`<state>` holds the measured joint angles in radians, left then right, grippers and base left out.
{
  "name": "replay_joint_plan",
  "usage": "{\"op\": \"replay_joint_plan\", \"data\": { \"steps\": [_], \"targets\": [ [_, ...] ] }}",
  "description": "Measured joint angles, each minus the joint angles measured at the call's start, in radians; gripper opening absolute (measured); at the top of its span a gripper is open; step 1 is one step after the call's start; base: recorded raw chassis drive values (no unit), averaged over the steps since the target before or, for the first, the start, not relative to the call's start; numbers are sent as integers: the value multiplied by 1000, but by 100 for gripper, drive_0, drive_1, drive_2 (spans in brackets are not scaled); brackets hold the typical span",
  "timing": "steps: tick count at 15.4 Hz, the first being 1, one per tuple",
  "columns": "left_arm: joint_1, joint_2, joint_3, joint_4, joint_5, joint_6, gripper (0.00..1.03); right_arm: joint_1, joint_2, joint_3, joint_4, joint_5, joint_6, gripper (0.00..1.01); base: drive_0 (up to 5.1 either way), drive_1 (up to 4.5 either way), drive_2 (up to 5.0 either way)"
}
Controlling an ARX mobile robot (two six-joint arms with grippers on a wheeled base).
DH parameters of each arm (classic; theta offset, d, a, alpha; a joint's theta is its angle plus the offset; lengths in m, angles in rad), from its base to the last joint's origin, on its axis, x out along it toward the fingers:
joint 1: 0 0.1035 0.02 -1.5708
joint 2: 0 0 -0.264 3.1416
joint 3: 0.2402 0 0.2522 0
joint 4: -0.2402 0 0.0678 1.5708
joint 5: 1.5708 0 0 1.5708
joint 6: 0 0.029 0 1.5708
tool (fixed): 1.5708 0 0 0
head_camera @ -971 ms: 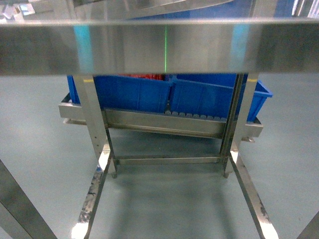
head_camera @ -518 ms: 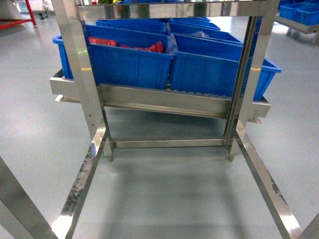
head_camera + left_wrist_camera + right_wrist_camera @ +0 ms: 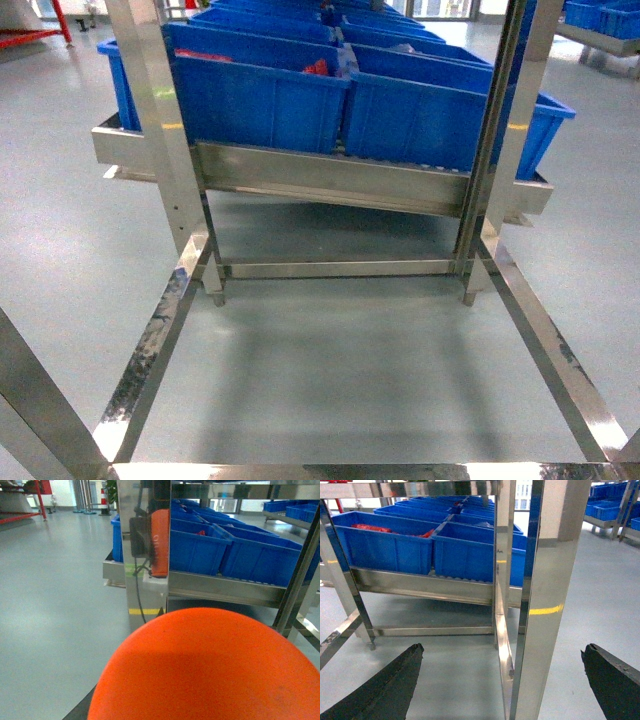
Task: Pick capacitor and pack into box
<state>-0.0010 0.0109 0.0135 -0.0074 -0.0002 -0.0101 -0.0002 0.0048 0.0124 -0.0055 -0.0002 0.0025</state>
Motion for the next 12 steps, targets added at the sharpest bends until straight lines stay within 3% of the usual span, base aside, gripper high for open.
{"op": "replay_joint_plan", "data": {
  "steps": [6, 12],
  "targets": [
    [0, 0, 0, 0, 0, 0, 43, 0, 0, 0, 0, 0, 0, 98, 0, 0, 0],
    [0, 0, 0, 0, 0, 0, 43, 0, 0, 0, 2, 1, 0, 98, -491, 254, 254]
  ]
}}
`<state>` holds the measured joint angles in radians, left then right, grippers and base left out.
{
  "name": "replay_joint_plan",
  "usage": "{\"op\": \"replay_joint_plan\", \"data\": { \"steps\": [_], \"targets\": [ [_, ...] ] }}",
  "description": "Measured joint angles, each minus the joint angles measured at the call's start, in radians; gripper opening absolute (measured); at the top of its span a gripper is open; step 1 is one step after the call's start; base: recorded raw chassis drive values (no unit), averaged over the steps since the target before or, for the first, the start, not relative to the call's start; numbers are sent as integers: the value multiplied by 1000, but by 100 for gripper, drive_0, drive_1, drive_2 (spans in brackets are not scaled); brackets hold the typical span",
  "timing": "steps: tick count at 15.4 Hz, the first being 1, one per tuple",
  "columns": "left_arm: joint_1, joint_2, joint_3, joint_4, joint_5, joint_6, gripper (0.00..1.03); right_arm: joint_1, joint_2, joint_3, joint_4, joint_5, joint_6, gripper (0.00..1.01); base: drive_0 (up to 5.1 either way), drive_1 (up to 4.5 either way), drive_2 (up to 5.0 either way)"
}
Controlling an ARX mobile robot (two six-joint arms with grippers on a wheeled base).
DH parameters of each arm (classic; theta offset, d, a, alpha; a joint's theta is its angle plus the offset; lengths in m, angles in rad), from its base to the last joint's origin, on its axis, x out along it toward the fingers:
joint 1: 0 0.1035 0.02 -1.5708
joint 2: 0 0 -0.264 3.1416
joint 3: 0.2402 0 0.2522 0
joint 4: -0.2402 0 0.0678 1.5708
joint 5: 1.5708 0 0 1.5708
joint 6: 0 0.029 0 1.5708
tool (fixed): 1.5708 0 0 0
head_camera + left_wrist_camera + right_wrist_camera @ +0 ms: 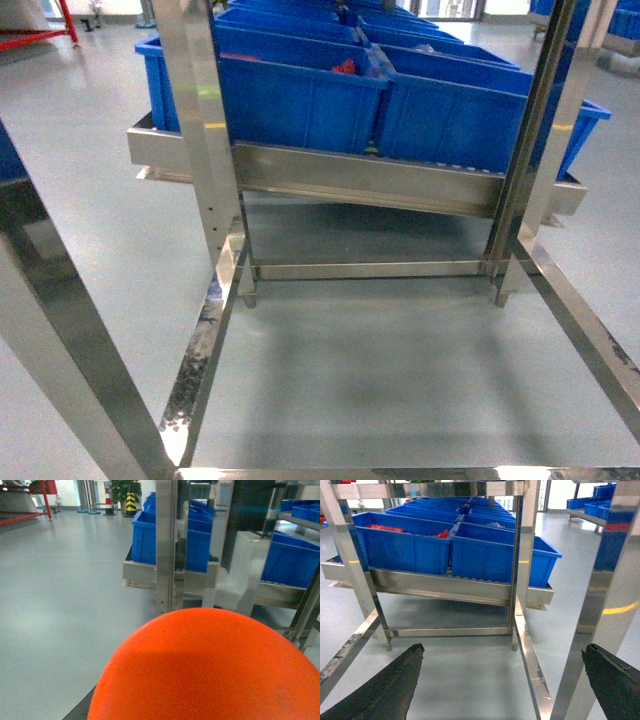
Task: Pick capacitor and pack into box
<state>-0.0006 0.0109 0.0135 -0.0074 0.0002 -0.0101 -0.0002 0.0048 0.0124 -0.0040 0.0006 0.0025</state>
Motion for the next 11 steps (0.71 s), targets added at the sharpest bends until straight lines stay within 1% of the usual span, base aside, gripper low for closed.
{"op": "replay_joint_plan", "data": {
  "steps": [11],
  "targets": [
    [0, 0, 0, 2, -1, 0, 43, 0, 0, 0, 3, -1, 0, 98, -485, 254, 254]
  ]
}}
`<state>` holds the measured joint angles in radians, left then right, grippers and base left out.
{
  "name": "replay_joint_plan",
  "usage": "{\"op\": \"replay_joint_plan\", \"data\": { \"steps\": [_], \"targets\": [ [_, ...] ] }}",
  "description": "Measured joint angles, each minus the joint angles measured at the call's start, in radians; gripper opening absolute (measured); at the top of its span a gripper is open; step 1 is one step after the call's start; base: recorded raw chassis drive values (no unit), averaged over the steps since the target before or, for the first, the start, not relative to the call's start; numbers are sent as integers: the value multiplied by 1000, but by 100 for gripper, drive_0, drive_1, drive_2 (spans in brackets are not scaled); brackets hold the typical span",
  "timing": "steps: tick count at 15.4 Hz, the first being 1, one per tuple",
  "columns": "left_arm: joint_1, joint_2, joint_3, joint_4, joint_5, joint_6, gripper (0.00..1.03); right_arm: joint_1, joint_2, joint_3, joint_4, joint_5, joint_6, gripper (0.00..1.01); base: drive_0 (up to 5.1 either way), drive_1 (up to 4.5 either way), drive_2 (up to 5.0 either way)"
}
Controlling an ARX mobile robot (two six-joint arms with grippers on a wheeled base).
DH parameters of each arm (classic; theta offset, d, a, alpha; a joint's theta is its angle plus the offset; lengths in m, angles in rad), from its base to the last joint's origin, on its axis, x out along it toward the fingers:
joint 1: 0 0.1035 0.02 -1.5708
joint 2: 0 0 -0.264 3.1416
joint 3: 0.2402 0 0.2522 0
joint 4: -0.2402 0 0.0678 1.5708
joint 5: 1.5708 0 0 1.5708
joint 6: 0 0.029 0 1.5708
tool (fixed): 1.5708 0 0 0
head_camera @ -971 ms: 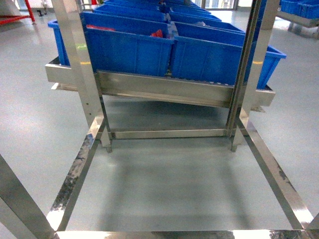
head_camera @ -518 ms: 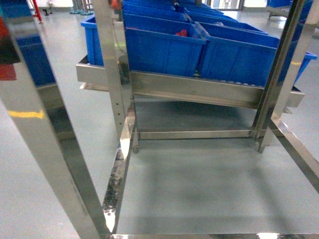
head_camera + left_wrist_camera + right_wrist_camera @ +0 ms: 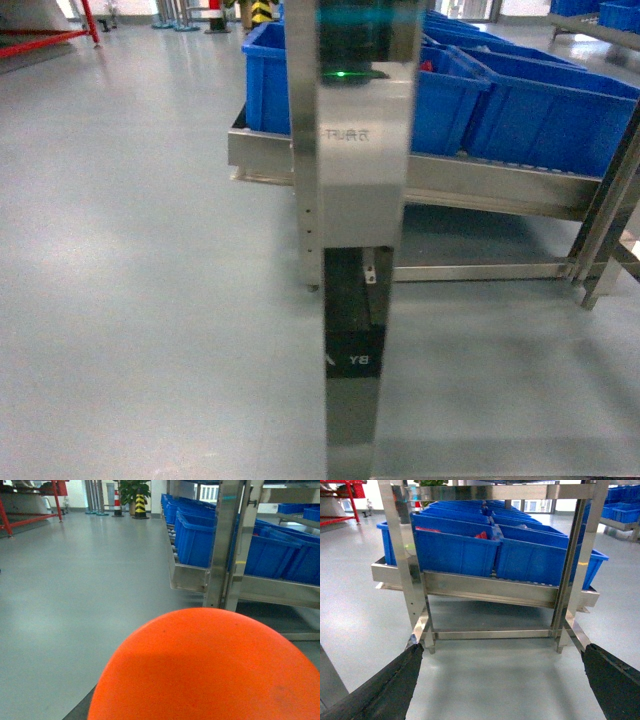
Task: Pick capacitor and pack into box
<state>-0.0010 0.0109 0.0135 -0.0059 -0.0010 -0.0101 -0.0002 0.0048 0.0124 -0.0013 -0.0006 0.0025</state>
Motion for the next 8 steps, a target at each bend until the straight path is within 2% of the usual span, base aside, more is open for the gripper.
{"op": "replay_joint_plan", "data": {
  "steps": [8],
  "targets": [
    [0, 0, 0, -1, 0, 0, 43, 0, 0, 0, -3, 0, 0, 98, -487, 249, 249]
  ]
}}
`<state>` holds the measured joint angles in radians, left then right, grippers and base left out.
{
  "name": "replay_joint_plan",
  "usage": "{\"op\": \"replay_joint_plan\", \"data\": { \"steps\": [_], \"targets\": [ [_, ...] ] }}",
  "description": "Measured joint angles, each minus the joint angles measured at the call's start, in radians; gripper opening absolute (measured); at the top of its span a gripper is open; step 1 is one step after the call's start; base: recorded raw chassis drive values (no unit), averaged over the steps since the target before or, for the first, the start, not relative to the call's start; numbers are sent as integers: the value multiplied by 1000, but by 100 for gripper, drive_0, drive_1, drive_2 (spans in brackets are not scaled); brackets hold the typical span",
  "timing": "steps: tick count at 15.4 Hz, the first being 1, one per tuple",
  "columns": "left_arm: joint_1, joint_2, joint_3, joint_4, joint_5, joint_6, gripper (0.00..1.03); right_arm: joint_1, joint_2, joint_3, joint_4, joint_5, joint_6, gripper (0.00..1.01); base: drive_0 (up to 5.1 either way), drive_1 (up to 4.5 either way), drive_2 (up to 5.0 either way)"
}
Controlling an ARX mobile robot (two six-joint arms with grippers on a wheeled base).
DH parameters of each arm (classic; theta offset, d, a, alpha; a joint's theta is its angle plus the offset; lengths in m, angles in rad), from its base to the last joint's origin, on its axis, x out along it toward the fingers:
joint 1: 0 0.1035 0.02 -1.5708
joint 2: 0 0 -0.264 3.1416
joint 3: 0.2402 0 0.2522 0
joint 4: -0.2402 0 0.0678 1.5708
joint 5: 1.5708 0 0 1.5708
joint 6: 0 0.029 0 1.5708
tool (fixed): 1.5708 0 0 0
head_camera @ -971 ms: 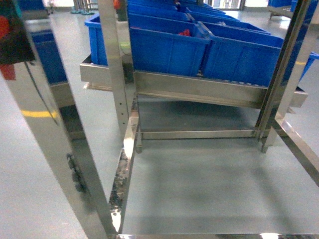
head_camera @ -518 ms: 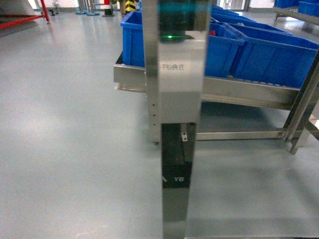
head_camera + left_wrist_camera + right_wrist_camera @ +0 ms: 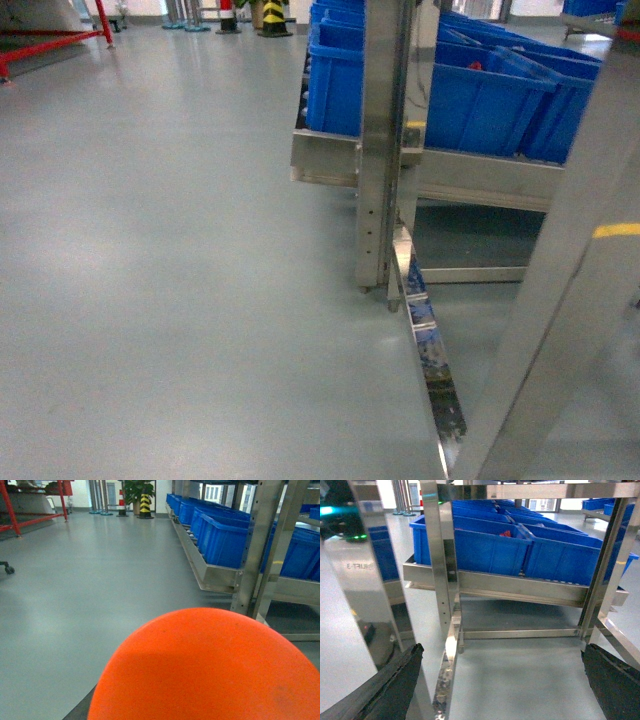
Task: Pick capacitor and pack into box
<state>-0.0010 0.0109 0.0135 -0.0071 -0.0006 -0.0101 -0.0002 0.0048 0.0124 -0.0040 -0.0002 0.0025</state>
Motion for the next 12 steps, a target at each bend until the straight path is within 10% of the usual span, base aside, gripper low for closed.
{"op": "replay_joint_plan", "data": {
  "steps": [12],
  "targets": [
    [0, 0, 0, 1, 0, 0, 43, 0, 0, 0, 0, 0, 0, 98, -493, 243, 243]
  ]
}}
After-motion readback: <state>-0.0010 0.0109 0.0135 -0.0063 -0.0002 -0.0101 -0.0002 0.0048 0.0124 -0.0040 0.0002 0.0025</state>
